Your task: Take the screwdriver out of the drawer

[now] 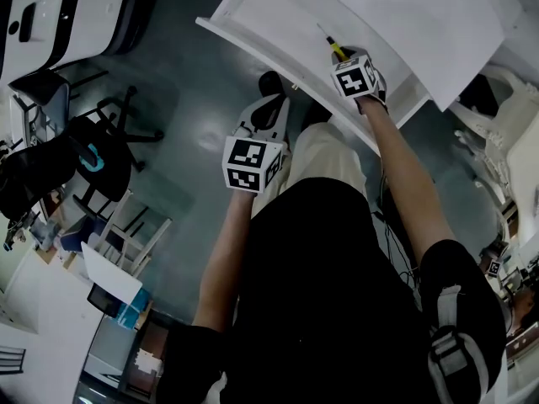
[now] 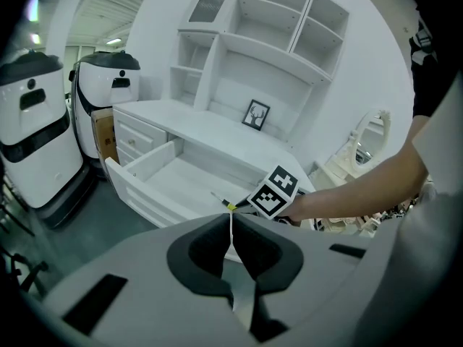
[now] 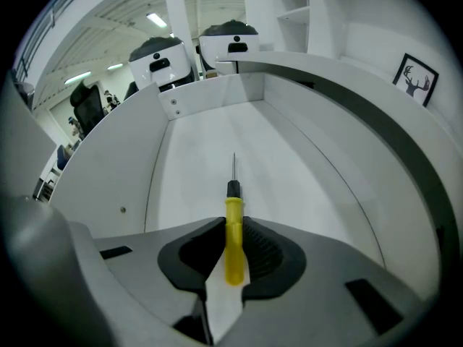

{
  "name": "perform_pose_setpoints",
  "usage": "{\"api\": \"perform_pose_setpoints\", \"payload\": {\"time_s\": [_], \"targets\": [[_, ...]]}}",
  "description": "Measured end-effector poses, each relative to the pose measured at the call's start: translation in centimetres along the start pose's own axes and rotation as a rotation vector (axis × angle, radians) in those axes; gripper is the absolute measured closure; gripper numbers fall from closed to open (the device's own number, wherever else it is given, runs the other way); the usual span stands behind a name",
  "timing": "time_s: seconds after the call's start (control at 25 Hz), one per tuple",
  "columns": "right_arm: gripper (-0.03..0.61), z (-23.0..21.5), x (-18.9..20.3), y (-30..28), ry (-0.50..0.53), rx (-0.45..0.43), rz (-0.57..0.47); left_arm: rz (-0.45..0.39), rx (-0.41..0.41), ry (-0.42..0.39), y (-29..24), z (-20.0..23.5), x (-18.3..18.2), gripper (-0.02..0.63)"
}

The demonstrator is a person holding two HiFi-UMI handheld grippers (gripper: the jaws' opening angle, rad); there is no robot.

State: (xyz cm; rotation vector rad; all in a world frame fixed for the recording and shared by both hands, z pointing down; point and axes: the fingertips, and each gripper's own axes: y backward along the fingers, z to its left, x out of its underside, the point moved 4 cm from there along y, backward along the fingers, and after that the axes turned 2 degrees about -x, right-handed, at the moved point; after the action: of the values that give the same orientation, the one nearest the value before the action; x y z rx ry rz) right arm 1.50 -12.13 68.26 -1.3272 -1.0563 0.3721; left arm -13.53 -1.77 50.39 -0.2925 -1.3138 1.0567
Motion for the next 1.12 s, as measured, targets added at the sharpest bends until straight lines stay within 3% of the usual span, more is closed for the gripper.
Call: {"api": "perform_pose_setpoints", "payload": {"time_s": [0.24, 0.52, 0.84, 1.12], "targets": [[0.489, 0.8, -0.2, 1.1, 0.010, -0.001, 0.000, -0.027, -0.012, -0.009, 1.9, -0.3, -0.3, 0.584], [0.489, 2.7, -1.1, 6.3, 0.004, -0.006, -0.067, -0.080, -0.007, -0.024, 5.2, -0.9, -0.9, 0.584], [0.489, 5.0, -2.5, 15.1, -0.079, -0.028, -0.228, -0.134, 0.026, -0.048, 8.6, -3.1, -1.8, 0.584], [0.489, 7.0, -3.0, 24.6, -0.207, -0.076, -0.464, -0.193, 0.093, -0.083, 9.9, -6.7, -3.7, 0.584]]}}
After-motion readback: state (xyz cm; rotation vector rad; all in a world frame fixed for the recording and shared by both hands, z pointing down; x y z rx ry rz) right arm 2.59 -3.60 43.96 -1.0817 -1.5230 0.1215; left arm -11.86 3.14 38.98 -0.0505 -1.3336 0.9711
